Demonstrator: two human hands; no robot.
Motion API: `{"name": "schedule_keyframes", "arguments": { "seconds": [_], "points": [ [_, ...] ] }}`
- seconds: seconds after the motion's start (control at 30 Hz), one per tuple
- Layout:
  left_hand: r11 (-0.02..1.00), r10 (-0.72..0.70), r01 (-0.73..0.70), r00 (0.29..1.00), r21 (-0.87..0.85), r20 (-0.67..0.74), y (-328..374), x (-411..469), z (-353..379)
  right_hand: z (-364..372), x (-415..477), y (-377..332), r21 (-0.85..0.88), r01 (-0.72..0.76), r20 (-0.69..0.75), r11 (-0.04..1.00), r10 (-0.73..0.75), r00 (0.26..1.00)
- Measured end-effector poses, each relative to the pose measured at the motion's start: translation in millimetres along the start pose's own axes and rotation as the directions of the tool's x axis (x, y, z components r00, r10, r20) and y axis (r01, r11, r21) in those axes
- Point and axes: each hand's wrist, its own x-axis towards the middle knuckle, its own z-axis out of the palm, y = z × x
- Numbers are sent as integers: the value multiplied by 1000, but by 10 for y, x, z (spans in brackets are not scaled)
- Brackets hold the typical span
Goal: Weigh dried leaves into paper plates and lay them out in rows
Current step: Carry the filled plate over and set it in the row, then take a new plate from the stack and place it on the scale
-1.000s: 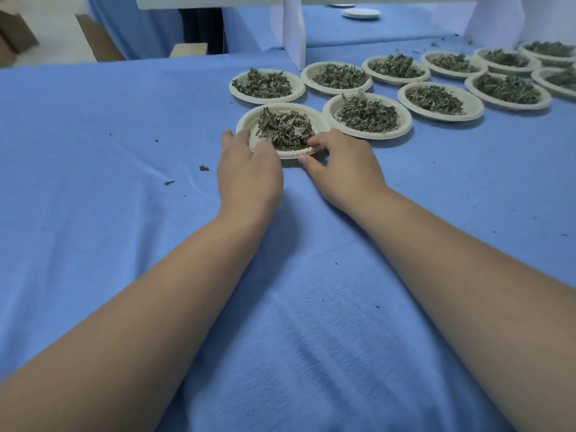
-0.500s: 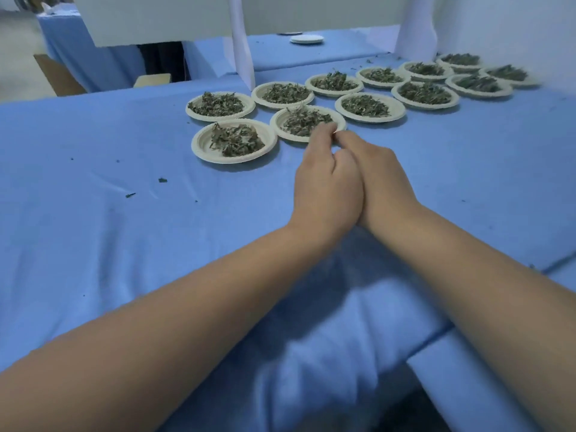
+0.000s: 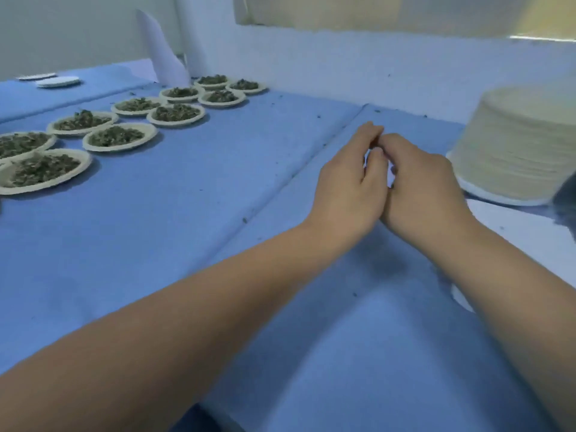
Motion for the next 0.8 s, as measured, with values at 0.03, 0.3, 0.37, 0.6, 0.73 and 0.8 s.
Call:
{"name": "schedule_keyframes", "arguments": {
  "seconds": [0.03, 0.3, 0.37, 0.6, 0.73, 0.8],
  "points": [
    [998, 53, -54, 997, 17, 49, 70, 18, 231, -165, -110, 197, -36, -15, -48, 999, 13, 999],
    [744, 422, -601, 761, 291, 493, 809, 389, 1616, -1284, -965, 1564, -266, -384, -327, 884, 292, 899],
    [612, 395, -672, 716, 417, 575, 896, 525, 1827, -1462, -1112, 1859, -392, -470, -396, 791, 317, 862],
    [375, 244, -615, 787, 693, 567, 985, 897, 2044, -1445, -1140, 2216, -525, -617, -230, 586, 600, 766],
    [300, 237, -618, 786, 727, 571, 1056, 969, 1992, -1366, -1118, 2250, -528, -587, -250, 614, 548, 798],
    [258, 224, -626, 779, 736, 585, 1097, 976, 1983, -1345, -1110, 2262, -533, -595, -279, 602, 539, 795]
  ]
}}
